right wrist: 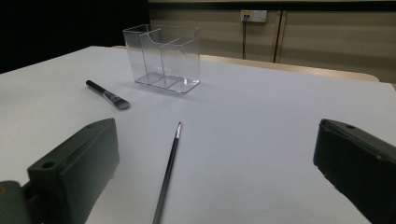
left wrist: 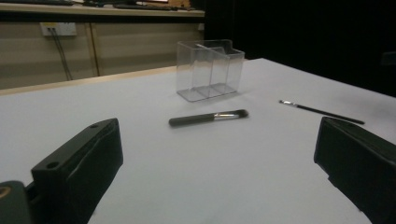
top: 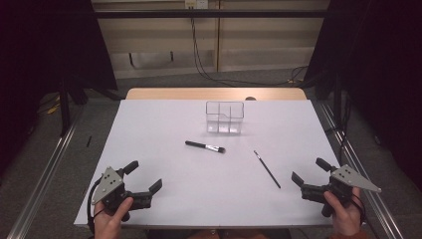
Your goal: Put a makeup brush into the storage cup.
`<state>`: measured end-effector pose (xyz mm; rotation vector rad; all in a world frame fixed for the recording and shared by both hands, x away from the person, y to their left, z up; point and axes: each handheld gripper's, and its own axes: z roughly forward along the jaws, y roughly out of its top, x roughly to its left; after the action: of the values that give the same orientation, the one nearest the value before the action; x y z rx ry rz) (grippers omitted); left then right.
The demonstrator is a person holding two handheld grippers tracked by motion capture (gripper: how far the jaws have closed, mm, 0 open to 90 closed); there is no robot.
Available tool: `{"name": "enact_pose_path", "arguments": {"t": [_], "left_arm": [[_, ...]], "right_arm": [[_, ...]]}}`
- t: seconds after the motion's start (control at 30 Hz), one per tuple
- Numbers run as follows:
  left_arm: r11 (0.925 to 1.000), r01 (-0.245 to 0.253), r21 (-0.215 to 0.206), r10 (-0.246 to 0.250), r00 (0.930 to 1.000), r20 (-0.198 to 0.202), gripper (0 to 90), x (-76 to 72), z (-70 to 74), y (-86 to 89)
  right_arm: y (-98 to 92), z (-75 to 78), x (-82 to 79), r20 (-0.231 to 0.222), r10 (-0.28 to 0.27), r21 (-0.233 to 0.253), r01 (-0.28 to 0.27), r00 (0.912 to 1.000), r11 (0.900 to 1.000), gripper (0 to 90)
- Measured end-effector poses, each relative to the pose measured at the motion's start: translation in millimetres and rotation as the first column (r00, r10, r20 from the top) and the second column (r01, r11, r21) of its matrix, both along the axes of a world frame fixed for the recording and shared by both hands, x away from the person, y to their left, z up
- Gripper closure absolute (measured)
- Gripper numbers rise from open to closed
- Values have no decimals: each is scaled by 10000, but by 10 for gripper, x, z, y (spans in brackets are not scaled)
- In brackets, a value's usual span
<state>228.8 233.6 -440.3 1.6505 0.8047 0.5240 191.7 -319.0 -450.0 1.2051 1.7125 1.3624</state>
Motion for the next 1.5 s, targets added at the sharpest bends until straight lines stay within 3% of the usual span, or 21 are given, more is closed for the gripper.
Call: {"name": "enact_pose_path", "arguments": {"t": [0.33,0.4,0.57,0.67,0.77,0.87,1.0,1.13,1.27,1.4,1.5], "left_arm": [[9999,101,-26,-101,9999,-65,14,-11,8,0],[9989,384,260,-387,9992,111,18,-7,26,-19],[9969,779,82,-779,9969,70,12,18,68,-114],[9978,656,-78,-657,9978,-73,12,6,124,-165],[9956,934,-61,-932,9954,220,12,14,188,-231],[9953,969,-45,-968,9950,229,13,78,208,-263],[9953,957,137,-963,9943,450,14,174,244,-298],[9972,748,53,-750,9952,630,11,219,324,-395],[9945,1040,102,-1044,9917,755,11,293,367,-545],[9891,1378,519,-1409,9882,605,14,454,331,-734],[9869,1513,559,-1543,9866,530,15,507,326,-779]], "right_arm": [[-12,4,-22,2,-31,-76,31,10000,10000,0],[8,-1,-27,-51,95,-138,-96,9999,9999,0],[6,-1,-48,-9,120,-269,-121,9999,9996,0],[-5,-3,-46,-10,81,-254,-81,10000,9996,0],[-1,-1,-46,-77,24,-217,-26,10000,9998,0],[13,0,-55,-44,200,-301,-202,9998,9993,0],[1,-1,-53,-53,95,-239,-97,9999,9997,0],[-11,-4,-50,-64,27,-215,-28,10000,9998,0],[-8,-4,-48,-31,18,-263,-19,10000,9997,0],[-3,-5,-38,-79,11,-204,-13,10000,9998,0],[0,-8,-33,-53,68,-250,-70,10000,9997,0]]}}
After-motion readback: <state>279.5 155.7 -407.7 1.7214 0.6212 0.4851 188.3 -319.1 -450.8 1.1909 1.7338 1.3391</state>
